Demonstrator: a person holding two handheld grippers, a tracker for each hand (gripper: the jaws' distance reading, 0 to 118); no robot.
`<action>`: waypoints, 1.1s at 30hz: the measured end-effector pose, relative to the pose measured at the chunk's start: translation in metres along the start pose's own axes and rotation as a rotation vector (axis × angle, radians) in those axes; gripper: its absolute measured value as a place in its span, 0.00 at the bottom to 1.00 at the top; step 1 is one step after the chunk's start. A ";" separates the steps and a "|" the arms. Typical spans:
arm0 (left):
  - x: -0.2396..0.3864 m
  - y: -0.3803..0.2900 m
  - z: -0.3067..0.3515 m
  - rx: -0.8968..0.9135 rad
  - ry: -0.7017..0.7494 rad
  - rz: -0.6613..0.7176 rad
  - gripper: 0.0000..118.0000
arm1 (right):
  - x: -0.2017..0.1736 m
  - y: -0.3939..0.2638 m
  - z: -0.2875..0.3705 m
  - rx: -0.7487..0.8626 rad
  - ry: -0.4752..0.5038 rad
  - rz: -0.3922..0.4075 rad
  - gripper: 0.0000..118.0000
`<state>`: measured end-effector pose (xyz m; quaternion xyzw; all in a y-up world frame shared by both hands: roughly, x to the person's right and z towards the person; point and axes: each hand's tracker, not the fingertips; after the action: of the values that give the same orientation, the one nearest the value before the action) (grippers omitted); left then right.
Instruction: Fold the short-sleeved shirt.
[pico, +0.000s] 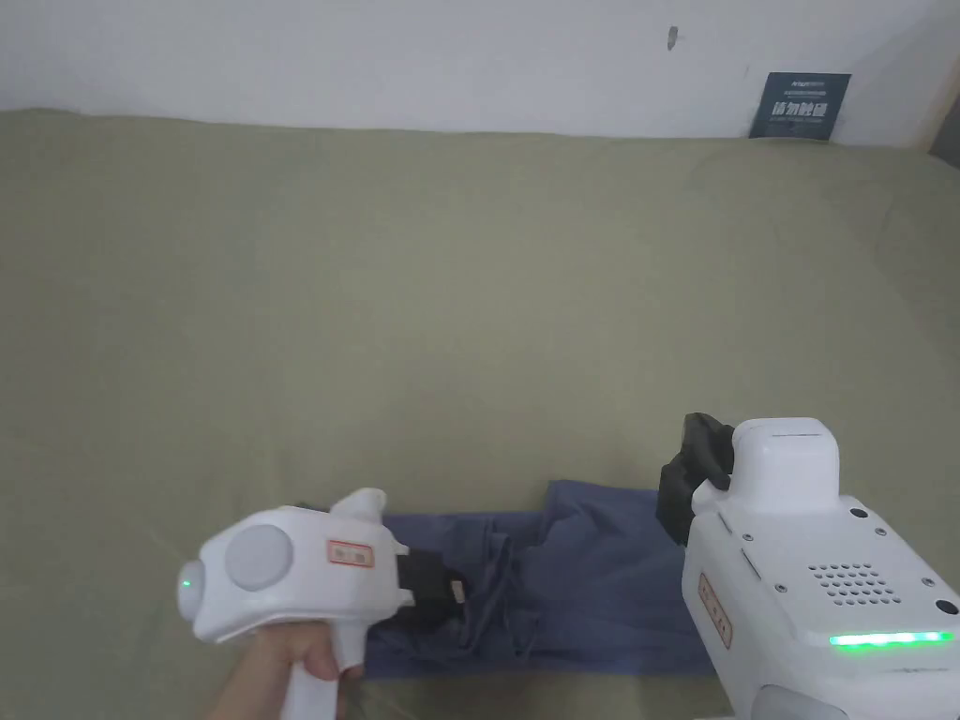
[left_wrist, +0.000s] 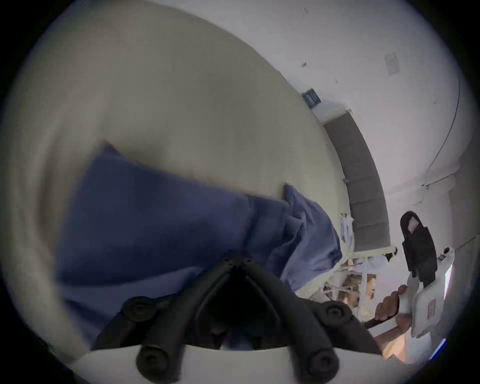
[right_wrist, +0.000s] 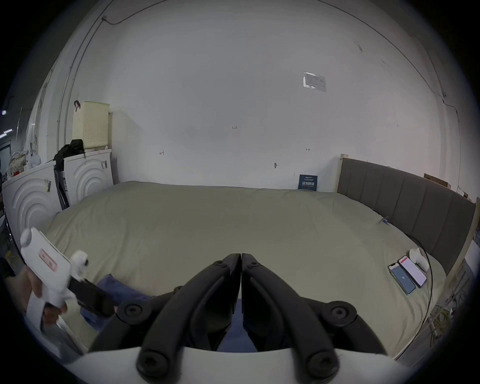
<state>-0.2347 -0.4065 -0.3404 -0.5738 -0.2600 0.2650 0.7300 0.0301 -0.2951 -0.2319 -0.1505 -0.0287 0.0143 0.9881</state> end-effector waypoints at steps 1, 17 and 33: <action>0.004 -0.003 -0.012 -0.003 0.012 -0.006 0.01 | 0.001 -0.001 -0.001 -0.004 -0.003 0.001 0.06; -0.008 0.008 0.125 0.182 0.060 -0.069 0.01 | 0.001 0.007 0.006 0.046 -0.035 0.005 0.06; -0.095 0.019 0.146 0.095 -0.093 0.058 0.14 | -0.009 0.011 0.006 0.053 -0.041 0.016 0.06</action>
<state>-0.4047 -0.3653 -0.3363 -0.5330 -0.2640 0.3244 0.7355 0.0204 -0.2832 -0.2299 -0.1242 -0.0472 0.0259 0.9908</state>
